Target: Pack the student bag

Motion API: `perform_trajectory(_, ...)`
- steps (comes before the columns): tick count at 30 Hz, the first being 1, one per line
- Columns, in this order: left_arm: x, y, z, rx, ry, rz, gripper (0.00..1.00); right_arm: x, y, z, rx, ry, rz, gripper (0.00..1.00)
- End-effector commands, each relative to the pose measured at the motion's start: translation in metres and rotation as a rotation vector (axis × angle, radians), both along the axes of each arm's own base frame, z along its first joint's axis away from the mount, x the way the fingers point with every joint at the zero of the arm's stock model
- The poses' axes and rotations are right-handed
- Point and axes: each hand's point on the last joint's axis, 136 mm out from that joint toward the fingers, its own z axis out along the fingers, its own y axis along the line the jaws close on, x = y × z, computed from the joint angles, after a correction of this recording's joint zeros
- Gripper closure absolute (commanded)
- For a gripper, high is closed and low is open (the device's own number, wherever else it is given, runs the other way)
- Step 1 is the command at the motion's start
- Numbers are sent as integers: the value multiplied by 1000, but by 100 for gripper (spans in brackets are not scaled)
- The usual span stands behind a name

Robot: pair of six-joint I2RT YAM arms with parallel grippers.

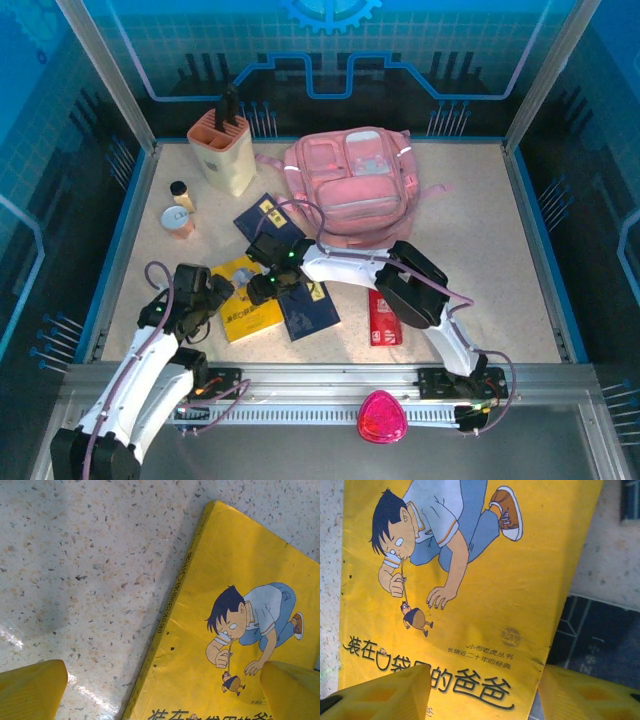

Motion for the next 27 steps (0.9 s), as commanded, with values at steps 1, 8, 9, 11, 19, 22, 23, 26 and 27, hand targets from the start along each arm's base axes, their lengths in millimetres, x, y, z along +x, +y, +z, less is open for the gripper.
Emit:
perform_trajectory(1, -2, 0, -4, -11, 16, -11, 1, -14, 13, -6, -19, 22, 57, 43)
perform_trajectory(8, -5, 5, -9, -22, 33, 18, 11, -20, 30, -6, -20, 18, 93, 42)
perform_trajectory(9, -5, 5, -11, -26, 38, 19, 13, -18, 28, -7, -25, 18, 85, 42)
perform_trajectory(11, -6, 4, -13, -31, 47, 17, 16, -15, 22, -8, -30, 15, 67, 39)
perform_trajectory(19, 0, -5, -23, -59, 82, -37, 23, -15, 19, -20, -29, 54, 54, 37)
perform_trajectory(22, 1, -6, -26, -65, 95, -42, 27, -16, 21, -26, -32, 69, 59, 38)
perform_trajectory(23, 2, -8, -27, -75, 93, -45, 28, -16, 22, -27, -30, 73, 61, 39)
perform_trajectory(26, 3, -13, -32, -110, 88, -43, 33, -20, 29, -24, -1, 95, 76, 41)
perform_trajectory(27, 2, -12, -34, -109, 93, -35, 35, -21, 30, -21, 8, 100, 79, 41)
